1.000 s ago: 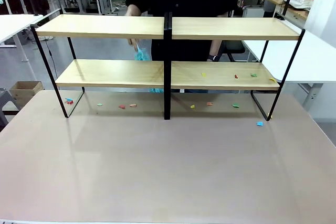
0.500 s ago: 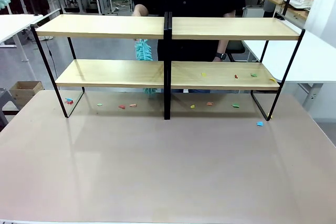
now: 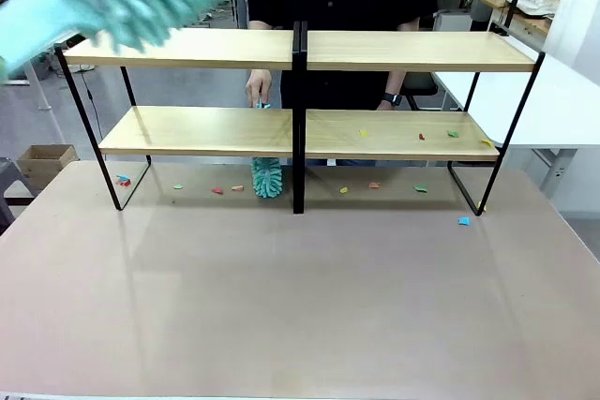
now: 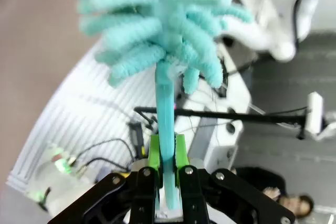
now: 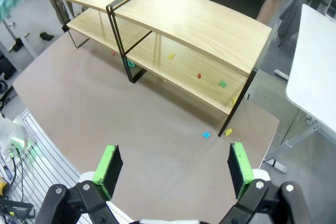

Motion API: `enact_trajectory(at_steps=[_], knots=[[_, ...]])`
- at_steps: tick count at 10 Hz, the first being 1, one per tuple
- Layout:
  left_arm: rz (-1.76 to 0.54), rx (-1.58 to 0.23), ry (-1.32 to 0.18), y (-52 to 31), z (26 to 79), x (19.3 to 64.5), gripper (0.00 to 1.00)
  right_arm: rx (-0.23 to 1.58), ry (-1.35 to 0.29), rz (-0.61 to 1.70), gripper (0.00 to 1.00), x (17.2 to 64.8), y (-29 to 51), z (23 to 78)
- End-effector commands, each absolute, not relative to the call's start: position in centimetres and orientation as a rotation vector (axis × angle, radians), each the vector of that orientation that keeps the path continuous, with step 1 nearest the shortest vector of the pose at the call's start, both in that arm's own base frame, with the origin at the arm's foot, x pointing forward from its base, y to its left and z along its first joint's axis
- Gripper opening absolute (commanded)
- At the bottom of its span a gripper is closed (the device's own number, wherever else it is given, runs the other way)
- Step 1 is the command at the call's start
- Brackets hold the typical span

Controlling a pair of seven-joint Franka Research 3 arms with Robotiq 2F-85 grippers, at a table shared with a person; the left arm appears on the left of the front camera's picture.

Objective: Clean the shelves.
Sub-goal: Clean another randomly selected level of the Shelf with the Duster.

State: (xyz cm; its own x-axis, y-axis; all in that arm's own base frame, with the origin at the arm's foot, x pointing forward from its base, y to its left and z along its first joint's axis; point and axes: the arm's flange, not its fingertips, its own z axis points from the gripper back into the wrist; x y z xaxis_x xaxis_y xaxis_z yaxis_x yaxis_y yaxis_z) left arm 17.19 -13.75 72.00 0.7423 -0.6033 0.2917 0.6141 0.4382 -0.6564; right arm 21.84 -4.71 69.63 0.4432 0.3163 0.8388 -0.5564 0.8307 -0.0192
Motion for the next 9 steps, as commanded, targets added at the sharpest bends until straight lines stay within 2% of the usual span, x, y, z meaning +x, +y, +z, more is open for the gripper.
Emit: enact_trajectory(at_steps=[1,2,4,5,6,7,8,9], knots=[[-0.824,-0.727,0.105,-20.0,69.8,16.0,0.12,0.281,-0.974,0.553,1.00,21.9,-4.7,69.7],[-0.775,-0.655,0.145,-23.3,67.1,15.2,0.12,0.281,-0.974,0.553,1.00,21.9,-4.7,69.7],[-0.738,-0.582,0.375,-25.5,62.6,14.7,0.12,0.281,-0.974,0.553,1.00,21.9,-4.7,69.7],[-0.802,-0.653,0.194,-24.6,65.8,14.7,0.12,0.281,-0.974,0.553,1.00,21.9,-4.7,69.7],[-0.802,-0.653,0.194,-24.6,65.8,14.7,0.12,0.281,-0.974,0.553,1.00,21.9,-4.7,69.7],[-0.768,-0.596,0.282,-26.6,62.5,14.5,0.12,0.281,-0.974,0.553,1.00,21.9,-4.7,69.7],[-0.615,-0.691,0.226,-26.3,63.2,15.2,0.12,0.281,-0.974,0.553,1.00,21.9,-4.7,69.7],[-0.432,-0.655,0.220,-29.3,61.3,17.5,0.12,0.281,-0.974,0.553,1.00,21.9,-4.7,69.7]])
